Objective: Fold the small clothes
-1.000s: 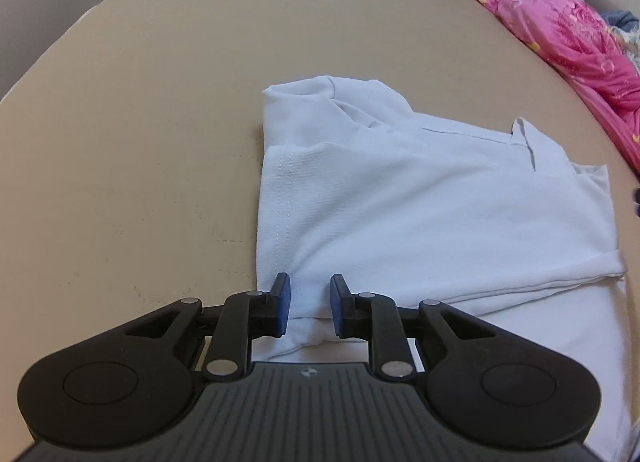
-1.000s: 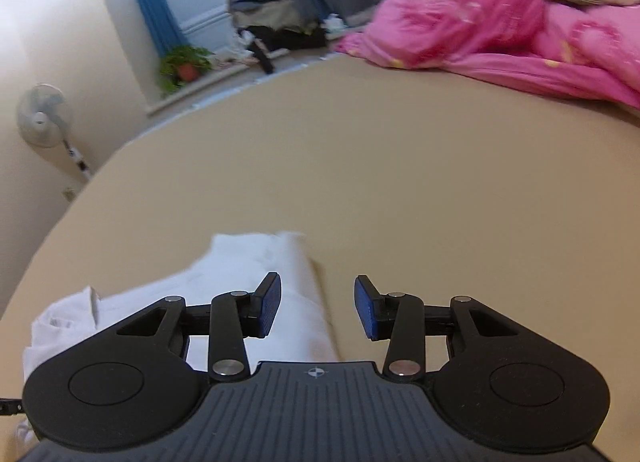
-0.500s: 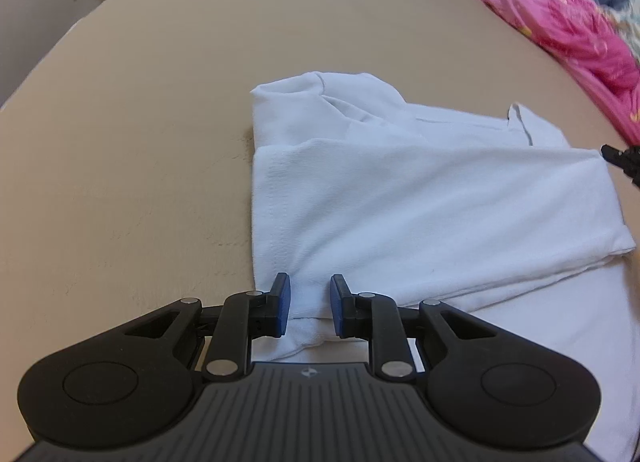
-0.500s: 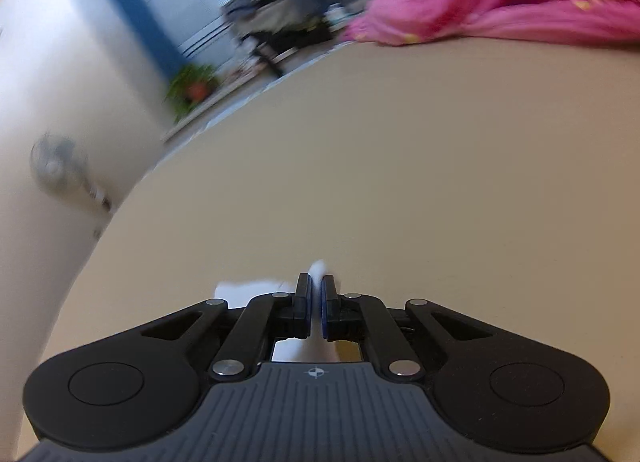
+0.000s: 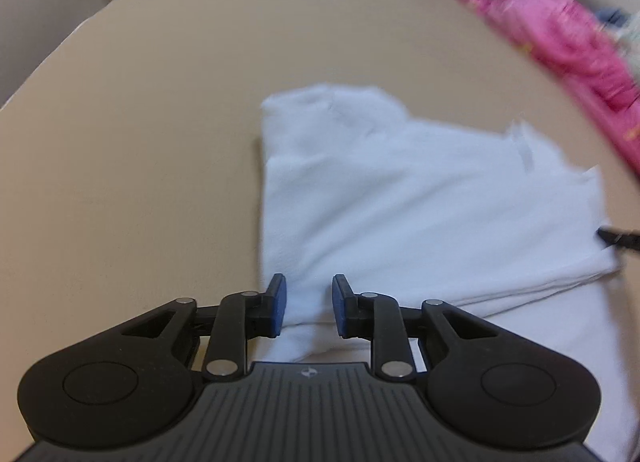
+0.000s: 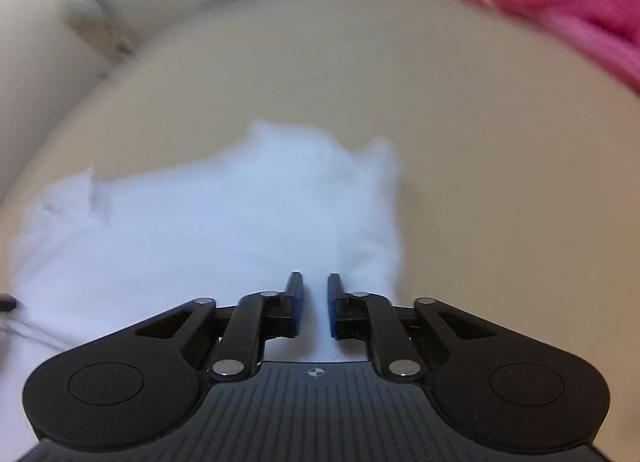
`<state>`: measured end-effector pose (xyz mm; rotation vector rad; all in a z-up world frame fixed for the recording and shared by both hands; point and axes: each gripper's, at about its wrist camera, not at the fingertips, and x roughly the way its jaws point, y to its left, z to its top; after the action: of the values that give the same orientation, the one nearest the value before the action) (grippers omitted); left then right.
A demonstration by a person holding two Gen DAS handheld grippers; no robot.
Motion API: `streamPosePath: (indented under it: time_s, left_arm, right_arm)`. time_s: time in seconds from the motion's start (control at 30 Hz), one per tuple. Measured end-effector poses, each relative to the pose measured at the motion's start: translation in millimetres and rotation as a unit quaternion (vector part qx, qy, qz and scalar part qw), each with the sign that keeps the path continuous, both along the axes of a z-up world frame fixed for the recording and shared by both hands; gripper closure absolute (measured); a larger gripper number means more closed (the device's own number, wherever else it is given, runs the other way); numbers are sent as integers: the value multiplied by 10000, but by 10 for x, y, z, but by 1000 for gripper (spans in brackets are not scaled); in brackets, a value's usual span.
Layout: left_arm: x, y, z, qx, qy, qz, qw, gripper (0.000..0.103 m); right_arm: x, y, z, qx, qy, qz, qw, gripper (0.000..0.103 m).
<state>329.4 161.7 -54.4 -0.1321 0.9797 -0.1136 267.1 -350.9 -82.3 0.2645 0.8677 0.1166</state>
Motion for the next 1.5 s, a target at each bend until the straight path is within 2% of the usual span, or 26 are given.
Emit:
streamPosePath:
  time_s: [0.03, 0.07, 0.1, 0.13, 0.2, 0.27, 0.3, 0.43, 0.5, 0.57, 0.63, 0.73, 0.8, 0.9, 1.07, 1.23, 1.33, 1.5]
  left_arm:
    - [-1, 9, -8, -131, -59, -32, 9999, 75]
    - [16, 6, -64, -96, 6, -11, 10000, 75]
    - [22, -5, -142, 19, 114, 42, 9999, 76]
    - [-9, -12, -173, 63, 59, 63, 9999, 76]
    - [-140, -66, -51, 222, -22, 183, 9996, 75]
    - [-375, -80, 159, 195, -213, 268, 9992, 75]
    - [-498, -90, 255, 211, -305, 251, 9990, 73]
    - [-1093, -154, 655, 634, -575, 279, 9959, 65]
    - [-1438, -134, 780, 591, -589, 267, 9962, 62]
    - [-1849, -93, 804, 407, -532, 221, 9975, 62]
    - [-2218, -24, 747, 218, -291, 270, 9990, 62]
    - [-2546, 132, 510, -123, 409, 512, 9978, 62]
    - [-2708, 228, 367, -225, 700, 691, 9949, 63]
    - [-2851, 248, 213, -12, 969, 634, 9933, 63]
    - [-2925, 264, 9, -264, 1221, 768, 9892, 63]
    - [-3033, 268, -34, -384, 1071, 916, 9893, 63]
    - [-3163, 304, -44, -440, 934, 974, 9899, 63]
    - [-3225, 210, -7, -165, 777, 976, 9921, 64]
  right_arm:
    - [-80, -5, 33, 145, -39, -64, 9999, 96]
    - [-167, 22, 29, -13, -67, -8, 10000, 96]
    - [-258, 80, 5, -473, -68, 75, 9988, 99]
    - [-241, 65, 10, -711, -10, 79, 9974, 102]
    - [-405, 36, 83, -622, 235, -102, 9977, 102]
    - [-665, 61, 243, -839, 390, -486, 9945, 92]
    - [-809, 67, 341, -897, 260, -588, 9939, 89]
    - [-1569, 29, 557, -542, -57, -651, 9964, 79]
    - [-1868, -50, 653, -389, -158, -761, 9962, 77]
    - [-2088, -92, 721, -183, -304, -887, 9954, 72]
    - [-2319, -214, 703, -49, -311, -958, 9949, 67]
    - [-2579, -254, 597, -69, -44, -874, 9961, 66]
    - [-2677, -268, 499, -226, 150, -768, 9967, 66]
    - [-2725, -309, 350, -353, 520, -672, 9958, 66]
    - [-2672, -409, 97, -112, 1174, -735, 9903, 66]
    - [-2631, -380, -59, -248, 1388, -707, 9875, 66]
    - [-2626, -346, -89, -282, 1362, -627, 9883, 65]
    - [-2658, -255, -102, -418, 1298, -366, 9900, 63]
